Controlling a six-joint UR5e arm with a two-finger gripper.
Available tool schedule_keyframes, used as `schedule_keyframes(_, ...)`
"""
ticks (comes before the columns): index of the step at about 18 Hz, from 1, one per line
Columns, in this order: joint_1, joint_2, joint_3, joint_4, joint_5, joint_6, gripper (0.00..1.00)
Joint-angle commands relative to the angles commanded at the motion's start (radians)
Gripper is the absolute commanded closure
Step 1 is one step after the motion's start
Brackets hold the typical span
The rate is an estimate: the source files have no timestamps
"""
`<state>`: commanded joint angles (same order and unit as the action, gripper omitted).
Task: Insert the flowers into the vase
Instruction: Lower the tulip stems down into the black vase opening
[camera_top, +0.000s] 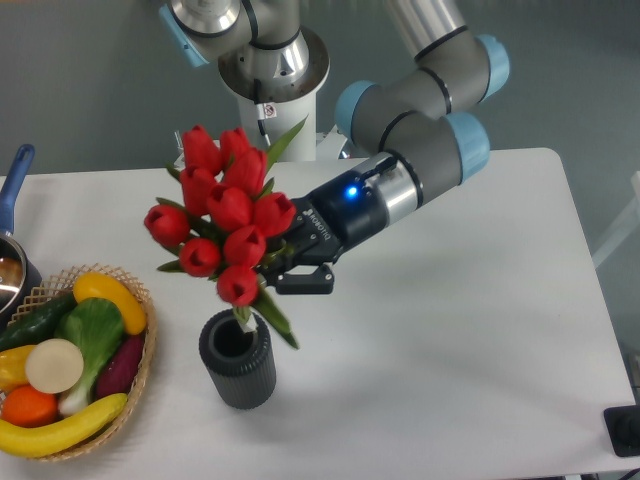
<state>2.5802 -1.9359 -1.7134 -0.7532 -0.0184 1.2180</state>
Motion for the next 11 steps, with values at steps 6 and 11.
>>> schedule_keyframes(6,0.002,0.005,-0.031,0.0,0.002,0.012,0.87)
schedule_keyframes(11,-0.002,-0.003,-0.045,0.0,0.003,0.055,0.87)
